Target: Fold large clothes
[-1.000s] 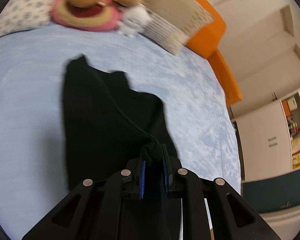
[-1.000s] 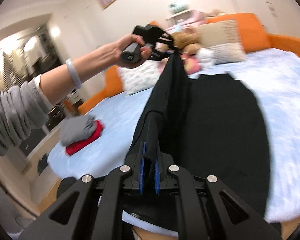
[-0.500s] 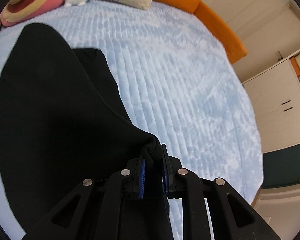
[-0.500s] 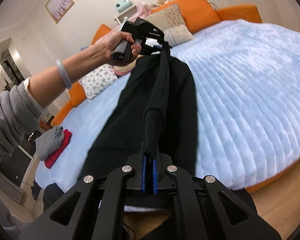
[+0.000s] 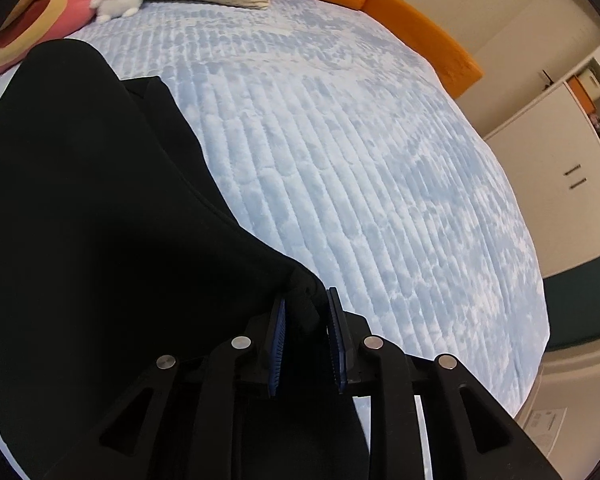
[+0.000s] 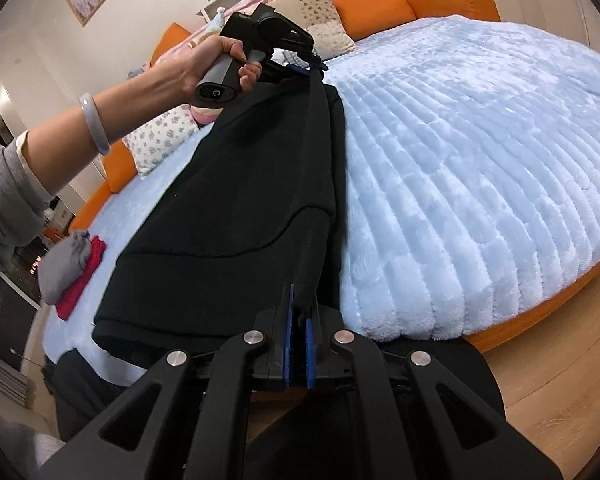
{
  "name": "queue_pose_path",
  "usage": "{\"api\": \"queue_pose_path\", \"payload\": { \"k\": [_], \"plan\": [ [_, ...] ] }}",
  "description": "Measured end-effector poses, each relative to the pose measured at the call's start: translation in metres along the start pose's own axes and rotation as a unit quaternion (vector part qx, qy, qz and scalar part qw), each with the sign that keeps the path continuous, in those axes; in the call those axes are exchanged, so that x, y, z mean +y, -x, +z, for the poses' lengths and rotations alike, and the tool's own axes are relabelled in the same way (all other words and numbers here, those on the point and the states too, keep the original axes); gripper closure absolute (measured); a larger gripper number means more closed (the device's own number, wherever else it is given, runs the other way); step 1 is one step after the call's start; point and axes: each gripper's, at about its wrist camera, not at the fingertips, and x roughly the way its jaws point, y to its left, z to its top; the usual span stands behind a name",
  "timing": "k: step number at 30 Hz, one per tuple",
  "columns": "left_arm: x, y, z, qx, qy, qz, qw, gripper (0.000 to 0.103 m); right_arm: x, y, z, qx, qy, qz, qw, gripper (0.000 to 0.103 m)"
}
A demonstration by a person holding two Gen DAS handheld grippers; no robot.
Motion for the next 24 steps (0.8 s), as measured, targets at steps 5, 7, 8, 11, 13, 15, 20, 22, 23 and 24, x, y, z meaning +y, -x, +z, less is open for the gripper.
{"api": "queue_pose_path", "payload": {
  "k": [5, 7, 8, 11, 13, 15, 20, 22, 23, 24],
  "plan": [
    [-0.003, 0.02, -0.008, 0.001, -0.007, -0.081, 0.9967, 0.052, 0.005, 0.013, 0.013, -0.004, 0.021, -0.036, 0.999, 0.061],
    [-0.004, 0.04, -0.011, -0.007, -0.019, -0.114, 0.9933, 0.043, 0.006, 0.025, 0.022, -0.026, 0.034, -0.059, 0.997, 0.04],
    [-0.004, 0.052, -0.012, -0.016, -0.026, -0.124, 0.9918, 0.039, 0.006, 0.032, 0.029, -0.035, 0.041, -0.064, 0.996, 0.04],
    [0.012, 0.094, -0.008, -0.056, -0.028, -0.142, 0.9878, 0.029, 0.006, 0.038, 0.059, -0.054, 0.062, -0.059, 0.995, 0.04],
    [0.033, 0.119, 0.0, -0.084, -0.02, -0.126, 0.9883, 0.029, 0.01, 0.032, 0.087, -0.063, 0.091, -0.058, 0.992, 0.04],
    [0.055, 0.134, 0.008, -0.103, -0.014, -0.098, 0.9897, 0.029, 0.019, 0.015, 0.122, -0.073, 0.129, -0.055, 0.987, 0.04],
    [0.111, 0.141, 0.033, -0.112, -0.005, -0.001, 0.9937, 0.028, 0.038, -0.053, 0.211, -0.062, 0.176, -0.013, 0.982, 0.052],
    [0.125, 0.132, 0.046, -0.114, -0.026, 0.056, 0.9915, 0.028, 0.04, -0.087, 0.245, -0.043, 0.16, 0.011, 0.986, 0.057],
    [0.131, 0.129, 0.051, -0.116, -0.032, 0.073, 0.99, 0.028, 0.041, -0.105, 0.261, -0.034, 0.148, 0.023, 0.988, 0.061],
    [0.137, 0.126, 0.055, -0.117, -0.034, 0.087, 0.9888, 0.028, 0.04, -0.128, 0.279, -0.022, 0.133, 0.039, 0.99, 0.062]
  ]
}}
